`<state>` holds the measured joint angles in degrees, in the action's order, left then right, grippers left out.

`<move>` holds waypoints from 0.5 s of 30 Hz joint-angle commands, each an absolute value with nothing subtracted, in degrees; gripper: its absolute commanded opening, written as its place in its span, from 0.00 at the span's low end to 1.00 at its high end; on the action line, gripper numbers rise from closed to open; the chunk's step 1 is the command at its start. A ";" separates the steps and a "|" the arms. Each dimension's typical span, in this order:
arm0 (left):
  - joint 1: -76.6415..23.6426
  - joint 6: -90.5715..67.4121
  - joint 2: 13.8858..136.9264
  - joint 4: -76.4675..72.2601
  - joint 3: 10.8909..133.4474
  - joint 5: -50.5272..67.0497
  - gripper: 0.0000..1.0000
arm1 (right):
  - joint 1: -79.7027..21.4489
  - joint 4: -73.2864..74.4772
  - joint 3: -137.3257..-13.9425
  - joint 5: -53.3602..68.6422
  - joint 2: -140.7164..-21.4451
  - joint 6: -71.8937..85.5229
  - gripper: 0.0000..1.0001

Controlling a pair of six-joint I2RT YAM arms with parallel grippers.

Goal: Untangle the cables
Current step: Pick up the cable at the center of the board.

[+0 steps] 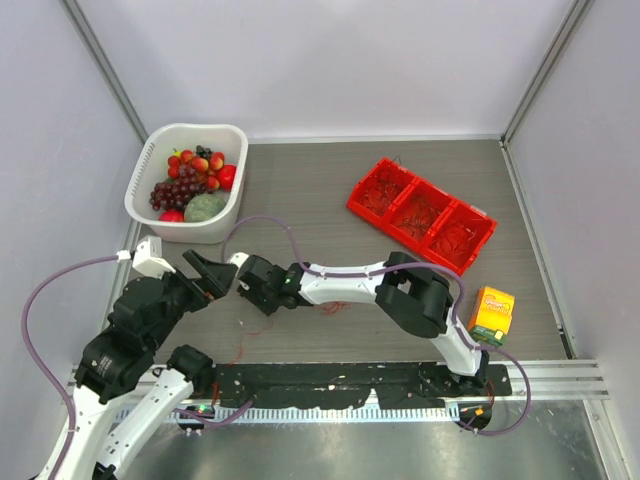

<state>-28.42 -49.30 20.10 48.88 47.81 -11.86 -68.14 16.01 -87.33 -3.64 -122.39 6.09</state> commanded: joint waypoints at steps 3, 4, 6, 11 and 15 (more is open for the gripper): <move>-28.21 -48.34 20.65 48.08 50.71 -11.25 1.00 | -68.47 16.62 -86.84 -9.93 -120.51 6.24 0.08; -28.21 -48.25 20.83 47.90 50.63 -11.16 1.00 | -68.47 16.26 -86.57 -10.98 -119.80 6.59 0.04; -28.21 -48.16 21.44 47.64 50.54 -10.81 1.00 | -68.12 15.56 -85.78 -11.95 -117.61 7.29 0.01; -28.21 -48.34 22.15 45.97 49.48 -9.93 1.00 | -65.05 12.67 -82.63 -9.59 -110.66 11.33 0.01; -28.21 -48.34 22.50 46.06 49.83 -9.76 1.00 | -61.97 10.02 -79.29 -6.69 -104.60 13.70 0.01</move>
<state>-28.40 -49.06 21.71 48.56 48.95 -10.46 -65.04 15.42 -80.93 -8.34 -113.89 9.82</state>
